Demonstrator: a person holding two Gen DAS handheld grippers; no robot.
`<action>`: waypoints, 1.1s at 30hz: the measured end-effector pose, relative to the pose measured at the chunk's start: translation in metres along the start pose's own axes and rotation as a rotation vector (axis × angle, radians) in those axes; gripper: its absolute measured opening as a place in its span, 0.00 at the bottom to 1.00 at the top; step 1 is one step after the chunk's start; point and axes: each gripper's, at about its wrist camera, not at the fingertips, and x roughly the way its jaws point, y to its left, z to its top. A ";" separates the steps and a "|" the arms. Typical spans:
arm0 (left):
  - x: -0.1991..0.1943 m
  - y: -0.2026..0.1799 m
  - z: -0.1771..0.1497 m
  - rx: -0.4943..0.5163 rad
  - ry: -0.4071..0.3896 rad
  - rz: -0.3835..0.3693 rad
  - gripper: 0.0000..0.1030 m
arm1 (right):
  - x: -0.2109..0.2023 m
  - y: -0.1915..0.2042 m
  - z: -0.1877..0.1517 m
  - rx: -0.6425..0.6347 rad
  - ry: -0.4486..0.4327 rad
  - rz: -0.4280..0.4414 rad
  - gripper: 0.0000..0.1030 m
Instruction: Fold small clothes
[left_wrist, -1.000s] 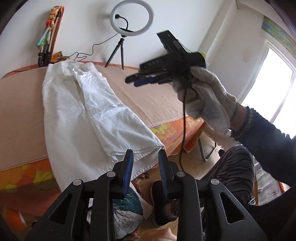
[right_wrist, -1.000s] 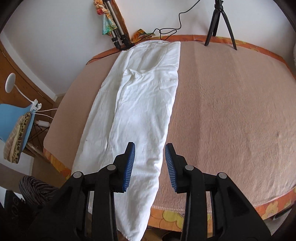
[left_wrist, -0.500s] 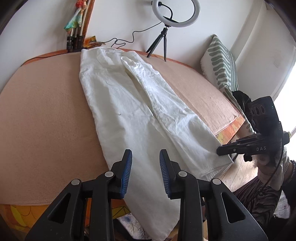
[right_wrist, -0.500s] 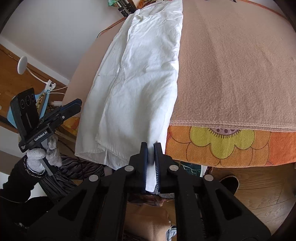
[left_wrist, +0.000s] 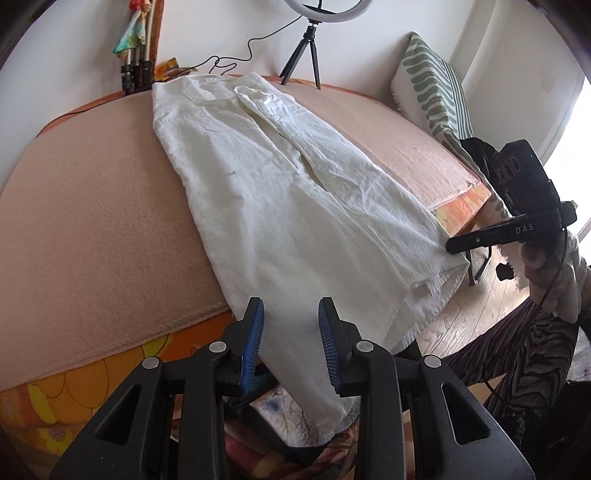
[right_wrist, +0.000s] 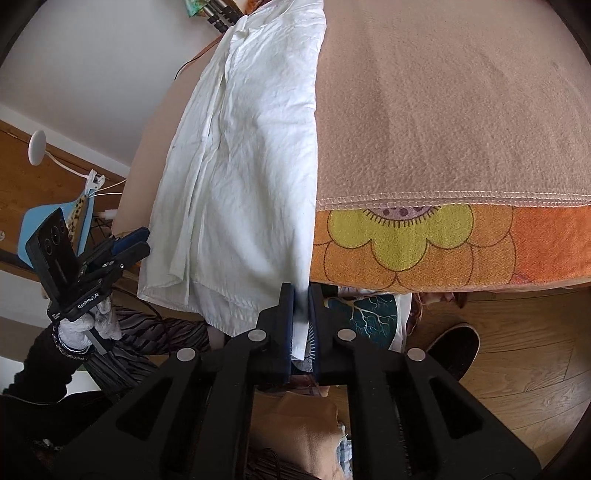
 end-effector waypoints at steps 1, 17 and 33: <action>-0.004 0.002 -0.004 -0.010 0.007 -0.004 0.28 | -0.002 0.000 -0.001 -0.005 -0.003 0.002 0.13; 0.013 0.038 -0.023 -0.422 0.095 -0.292 0.56 | 0.009 -0.013 -0.007 0.005 0.060 0.118 0.30; 0.009 0.031 -0.020 -0.495 0.068 -0.491 0.06 | 0.015 0.008 -0.006 -0.014 0.043 0.298 0.08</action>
